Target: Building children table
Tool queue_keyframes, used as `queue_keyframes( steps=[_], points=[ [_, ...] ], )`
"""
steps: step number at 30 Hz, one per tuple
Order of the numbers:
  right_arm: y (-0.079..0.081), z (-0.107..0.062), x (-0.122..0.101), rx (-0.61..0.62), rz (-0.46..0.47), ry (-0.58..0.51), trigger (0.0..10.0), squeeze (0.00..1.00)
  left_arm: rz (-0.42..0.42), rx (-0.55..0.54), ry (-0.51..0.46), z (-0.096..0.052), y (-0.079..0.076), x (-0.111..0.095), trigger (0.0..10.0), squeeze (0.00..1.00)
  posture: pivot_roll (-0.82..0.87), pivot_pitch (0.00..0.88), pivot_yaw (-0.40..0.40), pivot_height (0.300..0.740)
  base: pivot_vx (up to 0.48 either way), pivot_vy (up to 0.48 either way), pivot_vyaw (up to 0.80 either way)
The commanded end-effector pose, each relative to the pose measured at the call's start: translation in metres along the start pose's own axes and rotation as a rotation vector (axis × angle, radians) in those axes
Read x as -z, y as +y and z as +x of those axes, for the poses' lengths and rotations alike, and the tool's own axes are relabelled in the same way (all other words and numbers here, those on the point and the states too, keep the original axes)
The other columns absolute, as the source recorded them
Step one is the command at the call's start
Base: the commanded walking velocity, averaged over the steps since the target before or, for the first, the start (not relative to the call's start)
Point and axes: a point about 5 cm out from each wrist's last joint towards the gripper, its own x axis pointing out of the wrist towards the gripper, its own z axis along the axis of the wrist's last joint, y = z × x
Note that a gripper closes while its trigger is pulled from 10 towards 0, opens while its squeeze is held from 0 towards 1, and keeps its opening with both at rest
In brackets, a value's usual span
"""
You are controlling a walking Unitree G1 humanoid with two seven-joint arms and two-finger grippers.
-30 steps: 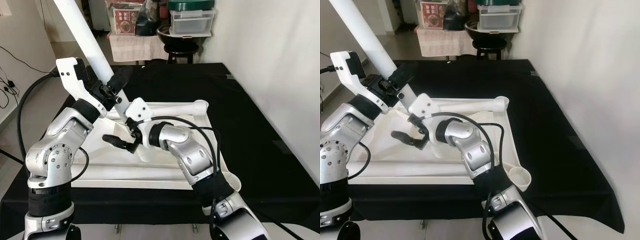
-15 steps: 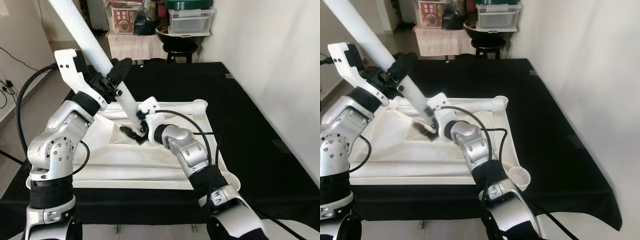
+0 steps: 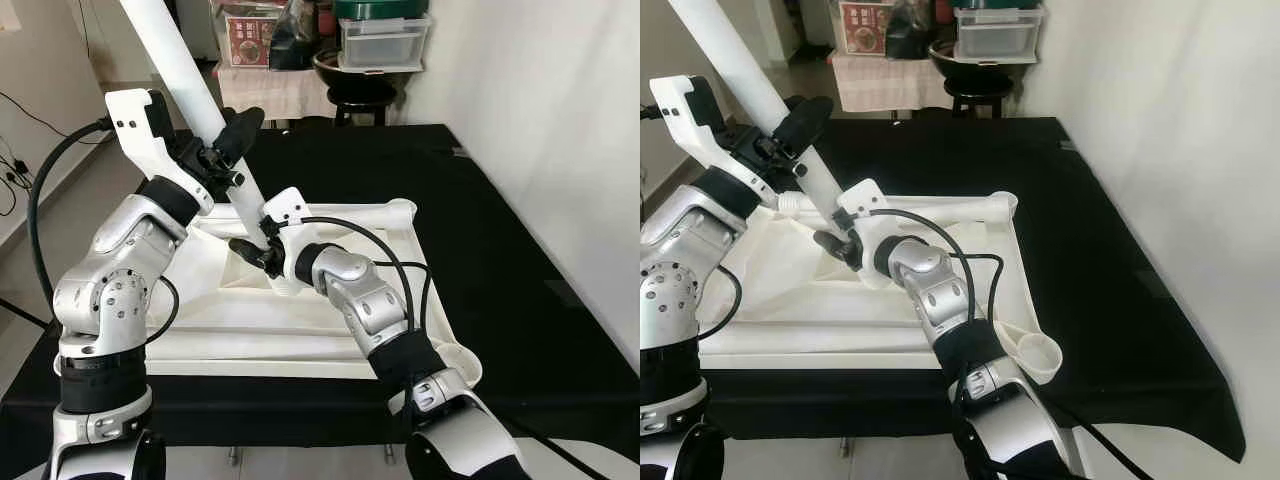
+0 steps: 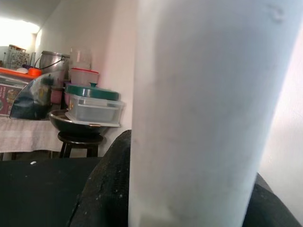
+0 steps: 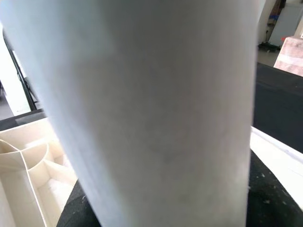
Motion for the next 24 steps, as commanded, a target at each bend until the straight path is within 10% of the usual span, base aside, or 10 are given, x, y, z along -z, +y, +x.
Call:
queue_keyframes(
  steps=[1,3,4,17,24],
  points=[
    [0.009,0.006,-0.024,-0.039,-0.008,-0.114,0.0,0.0,-0.092,0.125,-0.012,0.009,-0.022,0.006,0.0,0.0,-0.14,0.0,-0.002,0.74,0.0,0.0,0.0],
    [0.006,0.004,-0.022,-0.029,-0.003,-0.108,0.0,0.0,-0.044,0.089,-0.028,0.009,-0.018,0.003,0.0,0.11,-0.14,0.0,-0.002,0.74,0.0,0.0,0.0],
    [0.004,0.003,-0.021,-0.021,0.004,-0.108,0.0,0.0,-0.044,0.086,-0.032,0.009,-0.016,0.001,10.0,1.0,-0.14,0.0,0.001,0.74,0.0,0.0,0.0],
    [-0.082,-0.042,-0.014,0.315,0.216,-0.198,0.0,0.0,0.074,-0.022,-0.237,-0.037,0.007,-0.078,10.0,1.0,-0.14,0.0,-0.009,0.74,0.0,0.0,0.0],
    [-0.106,-0.061,-0.019,0.435,0.329,-0.314,0.0,0.0,0.099,-0.071,-0.207,-0.049,0.007,-0.075,10.0,1.0,-0.13,0.0,-0.016,0.74,0.0,0.0,0.0]
  ],
)
